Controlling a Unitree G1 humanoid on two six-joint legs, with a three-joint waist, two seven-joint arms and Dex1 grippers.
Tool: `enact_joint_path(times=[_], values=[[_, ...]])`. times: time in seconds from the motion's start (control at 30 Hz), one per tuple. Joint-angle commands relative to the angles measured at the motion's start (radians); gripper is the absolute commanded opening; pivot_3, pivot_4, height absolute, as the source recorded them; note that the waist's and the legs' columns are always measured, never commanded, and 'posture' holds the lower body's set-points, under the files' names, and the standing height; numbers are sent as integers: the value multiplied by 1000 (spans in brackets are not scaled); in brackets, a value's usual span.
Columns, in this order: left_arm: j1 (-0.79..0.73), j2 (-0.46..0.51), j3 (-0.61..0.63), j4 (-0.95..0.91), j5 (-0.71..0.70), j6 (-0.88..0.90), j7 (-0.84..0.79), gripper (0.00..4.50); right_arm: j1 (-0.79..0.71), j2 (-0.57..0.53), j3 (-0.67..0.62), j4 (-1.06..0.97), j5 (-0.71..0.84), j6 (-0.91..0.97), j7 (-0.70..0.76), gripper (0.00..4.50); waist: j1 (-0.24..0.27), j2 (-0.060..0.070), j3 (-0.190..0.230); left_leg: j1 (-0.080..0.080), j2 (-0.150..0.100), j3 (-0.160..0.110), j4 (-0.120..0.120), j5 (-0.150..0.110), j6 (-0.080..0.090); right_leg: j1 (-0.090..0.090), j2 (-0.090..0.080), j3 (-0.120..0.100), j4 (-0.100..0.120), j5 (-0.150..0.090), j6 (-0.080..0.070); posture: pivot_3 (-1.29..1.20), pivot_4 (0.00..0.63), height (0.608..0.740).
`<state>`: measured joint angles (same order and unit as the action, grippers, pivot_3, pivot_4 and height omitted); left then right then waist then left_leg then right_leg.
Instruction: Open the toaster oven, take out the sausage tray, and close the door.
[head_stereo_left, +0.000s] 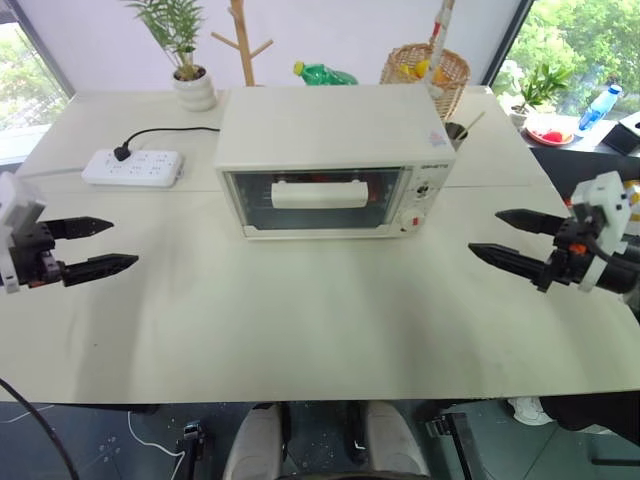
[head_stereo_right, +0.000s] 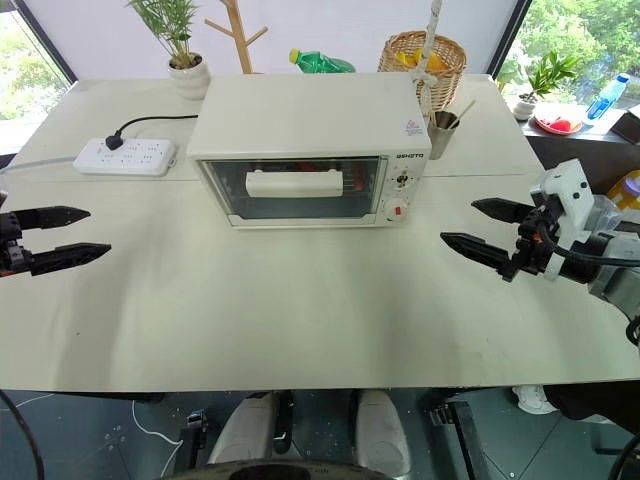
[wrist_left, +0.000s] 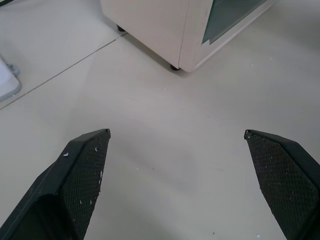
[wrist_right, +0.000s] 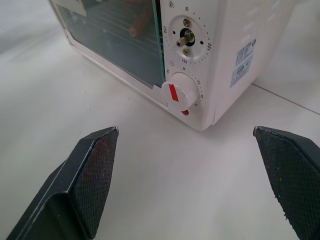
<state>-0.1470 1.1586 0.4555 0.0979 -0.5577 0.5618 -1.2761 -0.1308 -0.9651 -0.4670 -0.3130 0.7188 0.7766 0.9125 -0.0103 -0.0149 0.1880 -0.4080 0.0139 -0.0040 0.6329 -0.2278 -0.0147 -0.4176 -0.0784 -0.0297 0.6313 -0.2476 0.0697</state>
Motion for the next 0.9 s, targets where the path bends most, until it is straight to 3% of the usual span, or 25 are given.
enact_joint_path(times=[0.03, 0.57, 0.73, 0.9], values=[[-14, 4, 16, -8, -7, -9, -4, 4500, -1, -3, -14, -40, 3, -20, -5, 4431, 0, 0, 0, 0, 0, 0, 0, 0, 0, 0, 0, 0, 0, 0, 0, 0, 150, 740], [-68, -9, 20, -40, -68, 67, 12, 4500, -1, 3, -16, -83, 67, 40, -29, 4431, 1, 0, 0, 0, 0, 0, 0, 0, 0, 0, 1, 0, 0, 1, 1, 0, 150, 740], [-179, -9, -15, -137, -200, 188, -21, 4500, -100, -7, 31, -119, 161, 107, -28, 4431, 0, -1, 0, 0, 0, 0, 1, 0, 0, 0, 1, 0, 0, 2, 3, 0, 150, 740], [-297, -37, -133, -193, -220, 207, -31, 4500, -241, 59, 167, -178, 231, 154, -82, 4431, -3, -1, 0, 0, 0, 0, 1, 0, 0, 0, 2, 1, 1, 2, 3, 0, 150, 740]])
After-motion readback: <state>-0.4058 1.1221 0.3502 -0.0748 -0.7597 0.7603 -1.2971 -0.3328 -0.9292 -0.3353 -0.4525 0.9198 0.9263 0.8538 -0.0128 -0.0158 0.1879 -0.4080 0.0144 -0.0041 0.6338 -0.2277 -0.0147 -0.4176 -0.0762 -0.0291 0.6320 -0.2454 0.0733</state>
